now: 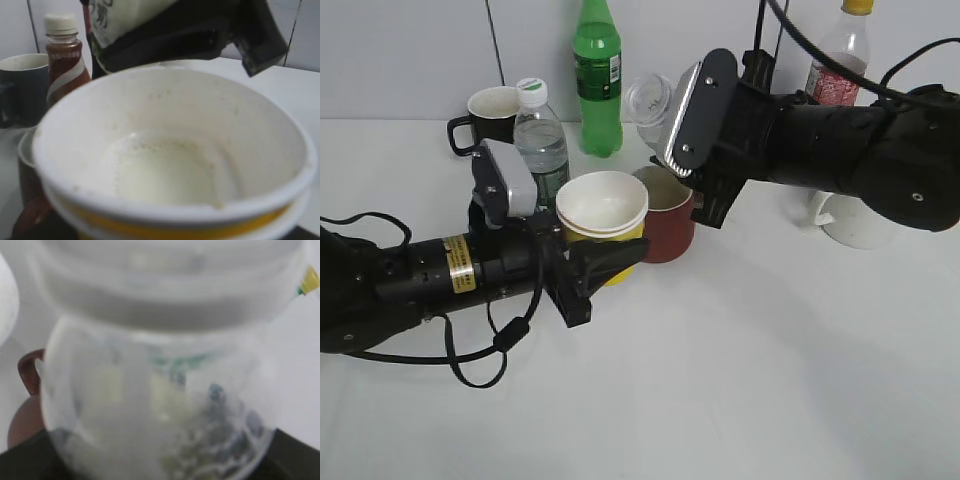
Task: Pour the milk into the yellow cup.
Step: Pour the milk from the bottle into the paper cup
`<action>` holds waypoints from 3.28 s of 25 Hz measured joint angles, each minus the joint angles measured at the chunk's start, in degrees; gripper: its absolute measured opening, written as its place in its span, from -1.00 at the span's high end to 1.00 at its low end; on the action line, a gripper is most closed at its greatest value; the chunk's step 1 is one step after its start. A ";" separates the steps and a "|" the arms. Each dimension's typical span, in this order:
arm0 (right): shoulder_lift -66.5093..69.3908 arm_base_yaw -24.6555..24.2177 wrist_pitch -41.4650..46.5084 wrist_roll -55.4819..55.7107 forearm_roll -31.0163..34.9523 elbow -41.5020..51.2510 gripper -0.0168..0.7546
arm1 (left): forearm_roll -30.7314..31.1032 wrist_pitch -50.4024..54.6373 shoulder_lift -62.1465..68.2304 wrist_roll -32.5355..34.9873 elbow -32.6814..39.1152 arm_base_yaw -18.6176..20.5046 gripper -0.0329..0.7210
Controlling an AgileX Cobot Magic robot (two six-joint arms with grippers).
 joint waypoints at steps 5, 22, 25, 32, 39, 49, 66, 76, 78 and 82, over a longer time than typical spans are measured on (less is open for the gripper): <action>0.00 0.06 0.06 -8.25 -0.19 0.00 -0.19 | -0.58 -0.05 0.00 0.00 -1.28 -2.93 -0.04; 0.00 0.06 -1.60 -34.24 4.73 0.00 -0.19 | -2.13 0.00 0.00 -0.02 -1.32 -3.36 -0.03; 0.00 0.06 -2.29 -37.22 5.40 0.00 -0.19 | -2.13 0.00 0.00 -0.02 -1.32 -3.36 -0.03; 0.00 0.06 -4.24 -40.86 5.86 0.00 -0.19 | -2.01 0.00 0.00 -0.13 -1.32 -3.36 -0.03; 0.00 0.06 -4.91 -43.87 5.93 0.00 -0.19 | -1.90 0.00 0.00 -0.13 -1.32 -3.36 -0.03; 0.00 0.06 -6.74 -48.18 5.97 0.00 -0.19 | -1.65 0.00 0.00 -0.13 -1.32 -3.36 -0.02; 0.00 0.06 -8.80 -53.24 6.21 0.00 -0.19 | -0.15 0.00 0.00 -0.14 -1.39 -3.36 -0.02; 0.00 0.06 -8.86 -54.08 6.26 0.00 -0.19 | -0.13 0.00 0.00 -0.14 -1.39 -3.36 -0.02; 0.00 0.06 -8.91 -54.19 6.26 0.00 -0.19 | -0.08 0.00 0.00 -0.14 -1.39 -3.36 -0.02; 0.00 0.06 -8.91 -54.40 6.26 0.00 -0.19 | -0.02 0.00 0.00 -0.14 -1.39 -3.36 -0.02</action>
